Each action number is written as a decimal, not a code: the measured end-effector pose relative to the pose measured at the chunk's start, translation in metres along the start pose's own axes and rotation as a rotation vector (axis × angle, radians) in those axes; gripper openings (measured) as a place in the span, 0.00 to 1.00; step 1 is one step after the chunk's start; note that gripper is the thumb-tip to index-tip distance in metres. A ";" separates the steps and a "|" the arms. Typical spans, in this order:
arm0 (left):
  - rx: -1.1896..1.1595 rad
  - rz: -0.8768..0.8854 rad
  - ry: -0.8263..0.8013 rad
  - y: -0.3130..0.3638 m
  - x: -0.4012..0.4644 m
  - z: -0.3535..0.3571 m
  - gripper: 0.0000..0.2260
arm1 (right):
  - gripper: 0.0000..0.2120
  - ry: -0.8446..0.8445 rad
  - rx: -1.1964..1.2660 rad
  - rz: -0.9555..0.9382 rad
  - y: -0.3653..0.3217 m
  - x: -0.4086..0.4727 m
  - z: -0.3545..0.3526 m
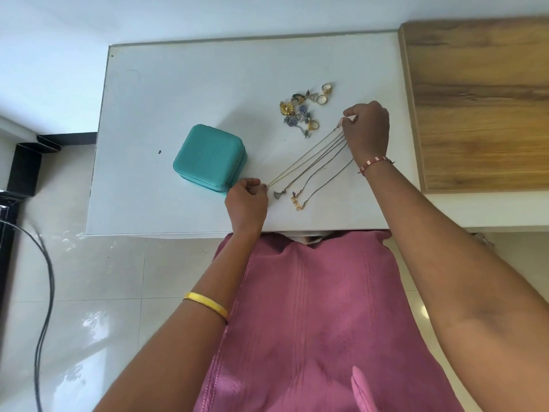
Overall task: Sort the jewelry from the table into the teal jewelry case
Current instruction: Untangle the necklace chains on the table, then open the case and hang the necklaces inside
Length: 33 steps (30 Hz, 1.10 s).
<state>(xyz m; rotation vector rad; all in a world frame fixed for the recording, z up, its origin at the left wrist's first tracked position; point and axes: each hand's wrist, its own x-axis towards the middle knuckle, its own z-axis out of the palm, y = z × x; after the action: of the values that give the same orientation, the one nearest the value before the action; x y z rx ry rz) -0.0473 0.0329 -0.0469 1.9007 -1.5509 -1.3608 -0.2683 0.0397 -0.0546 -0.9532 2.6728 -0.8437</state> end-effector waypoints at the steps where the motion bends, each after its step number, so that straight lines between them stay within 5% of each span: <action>1: -0.005 -0.003 0.006 -0.001 -0.003 -0.001 0.04 | 0.10 0.015 0.030 -0.007 -0.002 -0.004 -0.001; 7: -0.137 -0.008 -0.012 0.002 -0.022 -0.019 0.08 | 0.08 0.067 0.222 -0.055 -0.022 -0.048 -0.011; 17: -0.418 0.082 0.108 0.018 -0.019 -0.062 0.09 | 0.05 -0.153 0.367 -0.161 -0.077 -0.133 0.012; 28: -0.203 0.139 0.477 -0.002 0.034 -0.097 0.14 | 0.42 -0.445 -0.076 -0.622 -0.115 -0.129 0.042; 33: -0.236 0.065 0.327 -0.009 0.039 -0.092 0.16 | 0.37 -0.450 -0.204 -0.669 -0.112 -0.123 0.050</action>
<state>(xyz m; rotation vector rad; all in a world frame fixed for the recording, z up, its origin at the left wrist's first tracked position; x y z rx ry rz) 0.0315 -0.0262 -0.0270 1.8022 -1.2248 -1.0859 -0.0963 0.0235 -0.0346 -1.8803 2.0818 -0.3726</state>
